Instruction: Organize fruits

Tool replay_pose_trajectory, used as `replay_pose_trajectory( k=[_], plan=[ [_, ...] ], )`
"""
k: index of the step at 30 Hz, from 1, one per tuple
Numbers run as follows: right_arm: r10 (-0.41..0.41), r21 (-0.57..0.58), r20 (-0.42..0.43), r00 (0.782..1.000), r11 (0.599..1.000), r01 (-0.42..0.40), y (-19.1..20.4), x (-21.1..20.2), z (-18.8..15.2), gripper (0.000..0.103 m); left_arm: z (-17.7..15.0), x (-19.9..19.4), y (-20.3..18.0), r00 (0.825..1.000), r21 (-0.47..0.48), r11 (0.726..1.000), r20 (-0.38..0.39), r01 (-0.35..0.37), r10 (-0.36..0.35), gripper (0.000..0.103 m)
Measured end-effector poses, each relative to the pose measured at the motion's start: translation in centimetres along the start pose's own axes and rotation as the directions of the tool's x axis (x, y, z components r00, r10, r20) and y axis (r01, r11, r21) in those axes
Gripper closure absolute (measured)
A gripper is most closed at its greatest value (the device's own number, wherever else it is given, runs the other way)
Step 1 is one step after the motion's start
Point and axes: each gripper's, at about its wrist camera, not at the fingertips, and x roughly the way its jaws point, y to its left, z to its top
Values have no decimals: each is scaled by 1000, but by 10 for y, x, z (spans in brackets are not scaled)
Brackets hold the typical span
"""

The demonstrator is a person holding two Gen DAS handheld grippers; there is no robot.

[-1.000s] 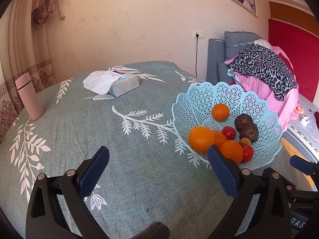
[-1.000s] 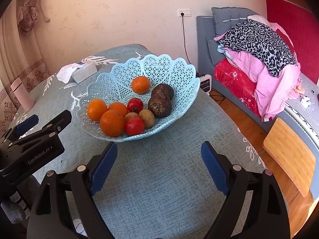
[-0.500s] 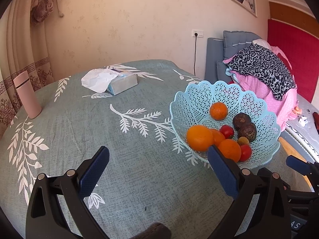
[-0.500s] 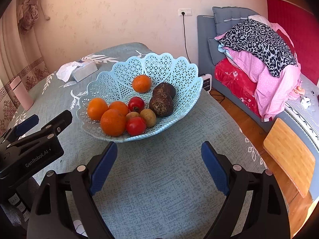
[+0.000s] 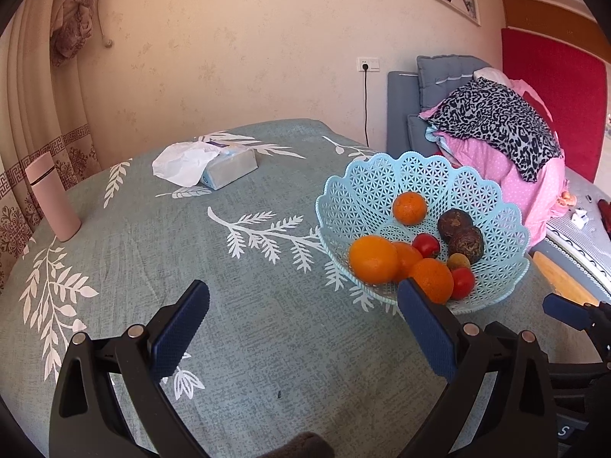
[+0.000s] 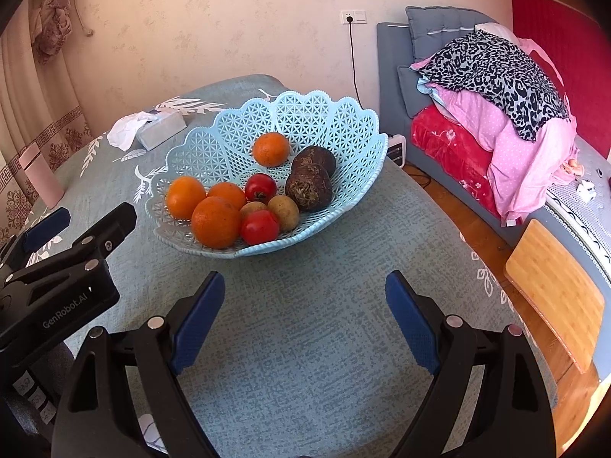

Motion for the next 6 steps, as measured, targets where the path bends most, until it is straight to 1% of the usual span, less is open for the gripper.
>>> replay_pose_trajectory(
  k=[2,4,6],
  plan=[
    [13,-15,-12,1000,1000,-13,6,1,-2,14,-2,0,10,1000,-32,999,-26,-8,7,5],
    [31,-28,-22,999,999,-32,13,1,-5,11,-6,0,23,998,-66,997,-55,-30,27,5],
    [54,-44,-36,998,997,-56,22,1,-7,10,-13,-2,38,995,-93,994,-85,-53,45,5]
  ],
)
